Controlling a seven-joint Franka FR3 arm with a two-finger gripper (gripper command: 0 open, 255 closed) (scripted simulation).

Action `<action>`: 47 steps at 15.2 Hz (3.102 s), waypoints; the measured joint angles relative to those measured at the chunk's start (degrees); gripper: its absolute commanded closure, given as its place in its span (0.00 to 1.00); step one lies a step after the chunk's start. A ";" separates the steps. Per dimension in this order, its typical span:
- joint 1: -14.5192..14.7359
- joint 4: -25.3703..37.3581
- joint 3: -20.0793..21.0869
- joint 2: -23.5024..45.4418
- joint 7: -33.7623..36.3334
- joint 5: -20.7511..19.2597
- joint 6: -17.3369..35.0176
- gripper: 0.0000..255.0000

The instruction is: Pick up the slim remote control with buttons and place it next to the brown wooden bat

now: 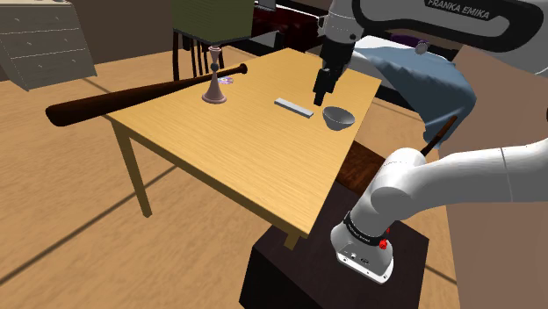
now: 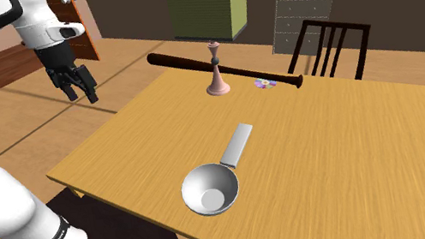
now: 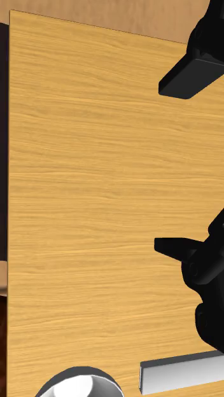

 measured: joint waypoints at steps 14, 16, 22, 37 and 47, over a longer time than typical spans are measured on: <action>-2.88 2.23 -12.72 17.47 -11.34 -4.82 16.69 0.00; -3.25 3.56 -14.83 20.70 -13.59 -4.90 18.86 0.00; -3.48 9.51 -20.24 32.80 -20.09 -2.52 25.31 0.00; -11.29 36.69 -25.41 68.29 -40.08 15.06 30.27 0.00; -13.53 38.81 -24.10 75.18 -42.42 18.36 34.32 0.00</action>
